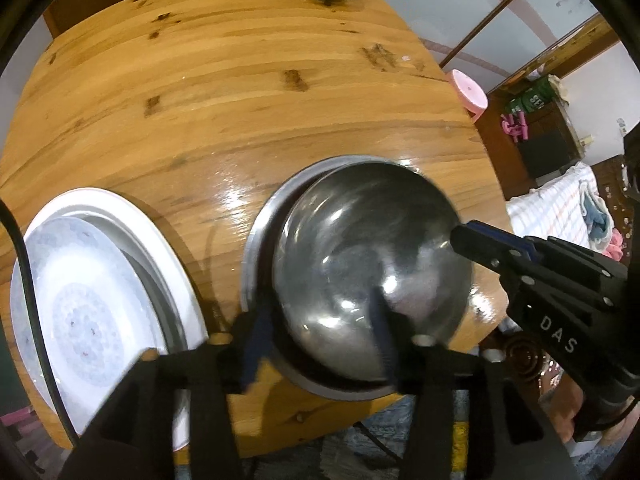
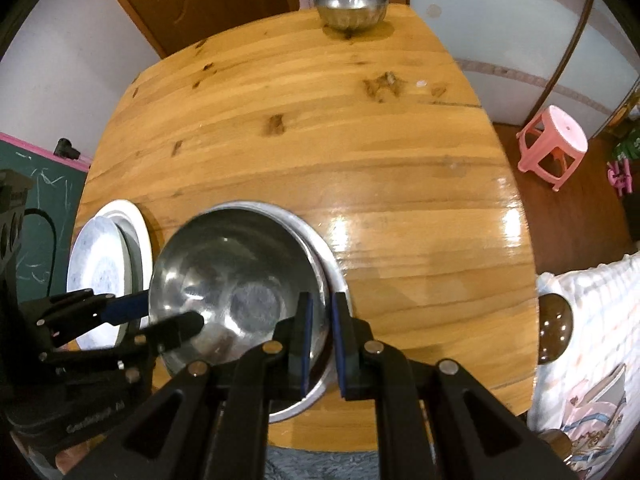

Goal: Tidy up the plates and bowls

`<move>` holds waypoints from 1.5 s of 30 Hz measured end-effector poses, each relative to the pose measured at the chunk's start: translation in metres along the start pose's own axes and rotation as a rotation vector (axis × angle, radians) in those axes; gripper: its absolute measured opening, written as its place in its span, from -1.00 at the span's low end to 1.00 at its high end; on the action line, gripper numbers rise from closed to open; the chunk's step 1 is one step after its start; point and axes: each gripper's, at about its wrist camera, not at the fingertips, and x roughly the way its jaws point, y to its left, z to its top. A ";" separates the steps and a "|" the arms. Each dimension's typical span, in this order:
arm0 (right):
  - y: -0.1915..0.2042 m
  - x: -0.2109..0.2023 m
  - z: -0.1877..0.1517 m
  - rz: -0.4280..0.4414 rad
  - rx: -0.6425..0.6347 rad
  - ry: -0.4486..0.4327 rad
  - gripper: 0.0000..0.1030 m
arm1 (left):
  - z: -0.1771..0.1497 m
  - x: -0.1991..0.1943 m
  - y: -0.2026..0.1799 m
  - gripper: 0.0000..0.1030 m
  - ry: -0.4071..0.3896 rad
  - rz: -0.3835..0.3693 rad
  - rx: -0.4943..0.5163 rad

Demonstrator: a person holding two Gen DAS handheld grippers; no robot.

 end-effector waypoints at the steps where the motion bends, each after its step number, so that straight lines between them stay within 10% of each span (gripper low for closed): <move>1: -0.001 -0.001 0.001 0.008 0.002 -0.001 -0.76 | 0.000 -0.002 -0.001 0.18 -0.006 0.003 0.000; 26: -0.005 -0.029 0.011 0.086 0.012 -0.080 -0.74 | 0.012 -0.056 -0.004 0.40 -0.193 0.150 0.029; 45: -0.021 -0.187 0.111 -0.039 -0.123 -0.341 -0.74 | 0.116 -0.192 -0.022 0.41 -0.392 0.134 0.057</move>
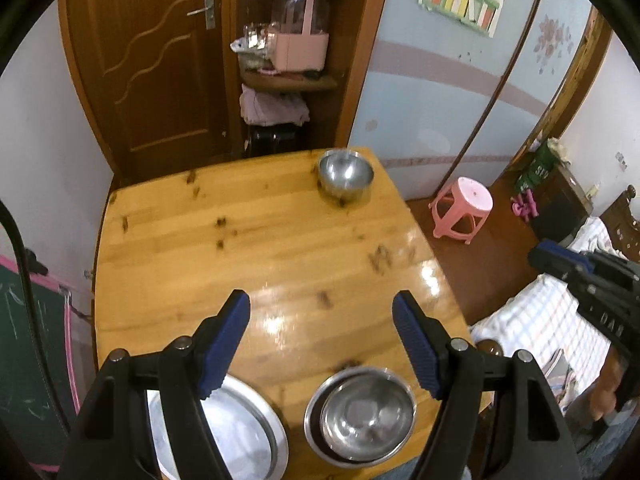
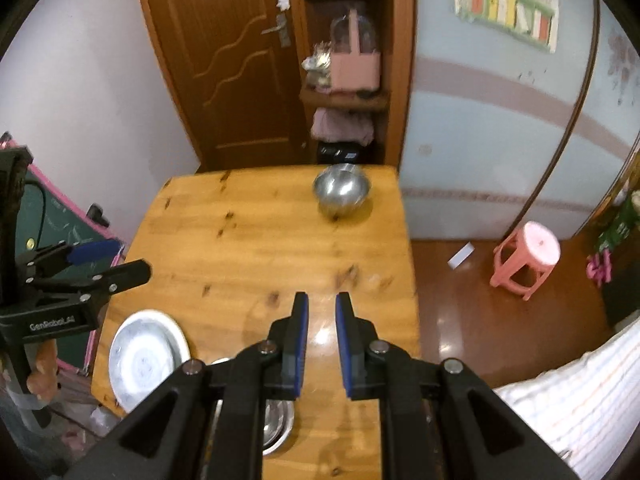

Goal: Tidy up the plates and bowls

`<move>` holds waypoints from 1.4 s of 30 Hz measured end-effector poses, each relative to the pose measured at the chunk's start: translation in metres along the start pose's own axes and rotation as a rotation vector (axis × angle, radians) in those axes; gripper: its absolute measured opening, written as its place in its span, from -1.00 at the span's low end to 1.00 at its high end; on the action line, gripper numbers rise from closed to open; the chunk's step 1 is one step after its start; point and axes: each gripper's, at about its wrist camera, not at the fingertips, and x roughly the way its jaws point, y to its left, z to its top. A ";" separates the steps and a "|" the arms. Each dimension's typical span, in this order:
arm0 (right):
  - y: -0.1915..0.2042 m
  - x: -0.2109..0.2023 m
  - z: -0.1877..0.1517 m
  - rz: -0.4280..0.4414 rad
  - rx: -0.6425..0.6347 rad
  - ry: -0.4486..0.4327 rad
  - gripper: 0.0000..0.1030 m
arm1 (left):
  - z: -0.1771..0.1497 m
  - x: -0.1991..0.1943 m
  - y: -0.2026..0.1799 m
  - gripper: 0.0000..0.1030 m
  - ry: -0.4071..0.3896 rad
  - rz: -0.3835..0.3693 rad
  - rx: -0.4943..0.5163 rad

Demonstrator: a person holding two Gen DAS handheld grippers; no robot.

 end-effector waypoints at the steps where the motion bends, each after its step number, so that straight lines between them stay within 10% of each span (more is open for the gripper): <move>1: -0.004 -0.002 0.008 -0.008 0.006 -0.006 -0.74 | 0.006 -0.001 -0.001 0.41 -0.008 0.004 0.003; 18: -0.091 0.073 0.124 -0.045 0.195 0.033 -0.35 | 0.146 0.099 0.012 0.41 -0.058 0.034 -0.056; 42: -0.096 0.316 0.110 0.089 0.401 0.273 -0.35 | 0.142 0.338 0.033 0.29 0.154 -0.058 -0.248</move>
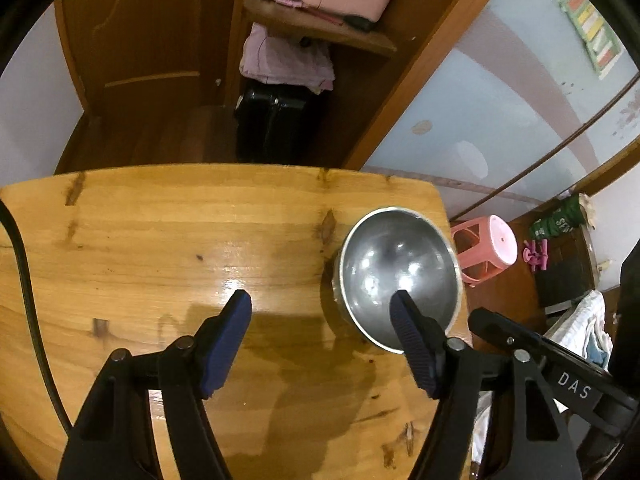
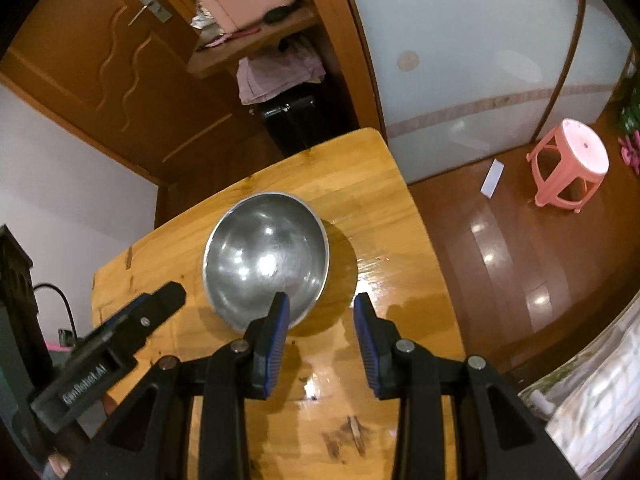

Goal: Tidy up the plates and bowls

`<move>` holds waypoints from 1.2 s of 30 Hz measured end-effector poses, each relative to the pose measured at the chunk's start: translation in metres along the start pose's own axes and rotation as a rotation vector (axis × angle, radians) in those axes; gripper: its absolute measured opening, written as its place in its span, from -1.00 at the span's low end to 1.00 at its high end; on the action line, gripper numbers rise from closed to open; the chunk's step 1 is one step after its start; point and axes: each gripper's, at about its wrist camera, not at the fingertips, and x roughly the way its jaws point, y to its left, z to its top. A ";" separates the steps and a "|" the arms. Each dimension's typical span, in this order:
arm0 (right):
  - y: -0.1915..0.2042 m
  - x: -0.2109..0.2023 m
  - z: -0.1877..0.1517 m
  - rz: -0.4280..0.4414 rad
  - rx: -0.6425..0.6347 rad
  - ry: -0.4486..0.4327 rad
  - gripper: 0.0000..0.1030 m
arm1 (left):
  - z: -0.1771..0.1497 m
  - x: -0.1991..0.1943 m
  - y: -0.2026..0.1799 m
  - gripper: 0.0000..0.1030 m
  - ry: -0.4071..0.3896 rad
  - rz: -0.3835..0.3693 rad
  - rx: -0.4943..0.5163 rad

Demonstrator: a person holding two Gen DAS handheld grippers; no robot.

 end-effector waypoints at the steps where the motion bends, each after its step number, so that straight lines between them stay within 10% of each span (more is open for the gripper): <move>1: -0.001 0.006 0.001 -0.004 0.010 0.004 -0.35 | 0.000 0.005 0.001 0.27 0.008 -0.004 -0.006; 7: -0.003 0.025 0.007 -0.024 0.034 0.010 -0.35 | -0.001 0.027 0.004 0.17 0.037 -0.040 -0.051; 20: 0.008 0.041 0.008 -0.057 -0.024 0.047 -0.77 | -0.002 0.043 -0.001 -0.75 0.088 -0.080 -0.052; 36: 0.014 0.000 -0.034 -0.040 -0.037 0.081 -0.87 | -0.035 -0.013 -0.006 -0.91 0.120 -0.012 0.020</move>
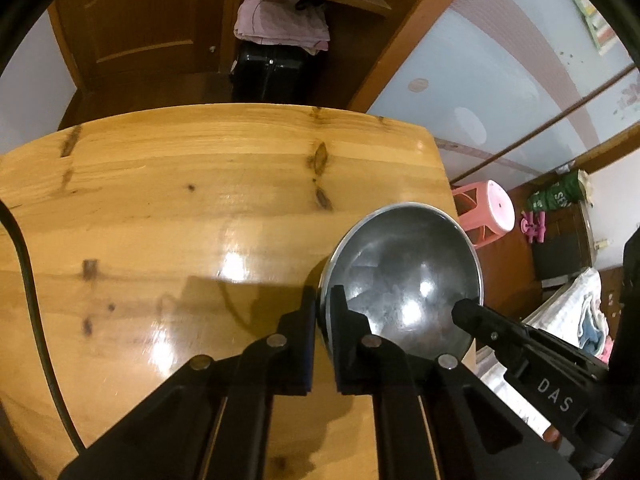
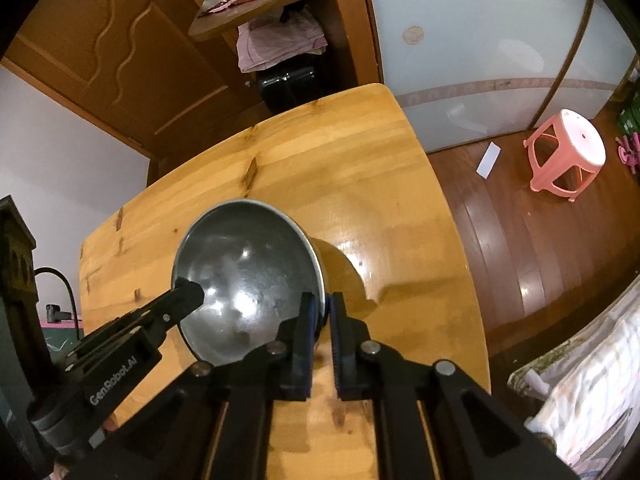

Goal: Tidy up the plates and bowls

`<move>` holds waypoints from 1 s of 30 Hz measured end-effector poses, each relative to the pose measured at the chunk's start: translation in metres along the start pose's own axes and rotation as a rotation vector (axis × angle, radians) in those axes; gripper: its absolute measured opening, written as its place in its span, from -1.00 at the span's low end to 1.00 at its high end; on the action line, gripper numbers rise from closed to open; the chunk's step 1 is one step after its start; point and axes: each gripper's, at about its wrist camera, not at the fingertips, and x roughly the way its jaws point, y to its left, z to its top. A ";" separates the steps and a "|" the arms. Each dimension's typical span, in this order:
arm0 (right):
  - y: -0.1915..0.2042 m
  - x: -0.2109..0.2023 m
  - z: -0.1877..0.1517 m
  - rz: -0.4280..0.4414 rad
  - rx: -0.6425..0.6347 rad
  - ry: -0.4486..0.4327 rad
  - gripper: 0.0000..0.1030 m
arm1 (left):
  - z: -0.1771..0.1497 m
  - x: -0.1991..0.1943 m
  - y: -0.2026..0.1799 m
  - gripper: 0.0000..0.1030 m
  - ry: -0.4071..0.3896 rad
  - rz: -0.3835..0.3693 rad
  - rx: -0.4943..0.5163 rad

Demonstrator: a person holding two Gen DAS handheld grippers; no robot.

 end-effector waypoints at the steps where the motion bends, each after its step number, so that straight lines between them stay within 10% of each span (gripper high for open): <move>1: 0.001 -0.004 -0.003 0.006 0.003 -0.001 -0.87 | -0.005 -0.008 -0.002 -0.91 0.000 -0.002 0.004; 18: 0.020 -0.130 -0.140 0.096 -0.063 -0.041 -0.87 | -0.165 -0.166 -0.011 -0.90 -0.006 0.020 0.045; 30: 0.023 -0.129 -0.264 0.113 -0.129 0.028 -0.87 | -0.294 -0.175 0.023 -0.88 0.083 0.014 0.022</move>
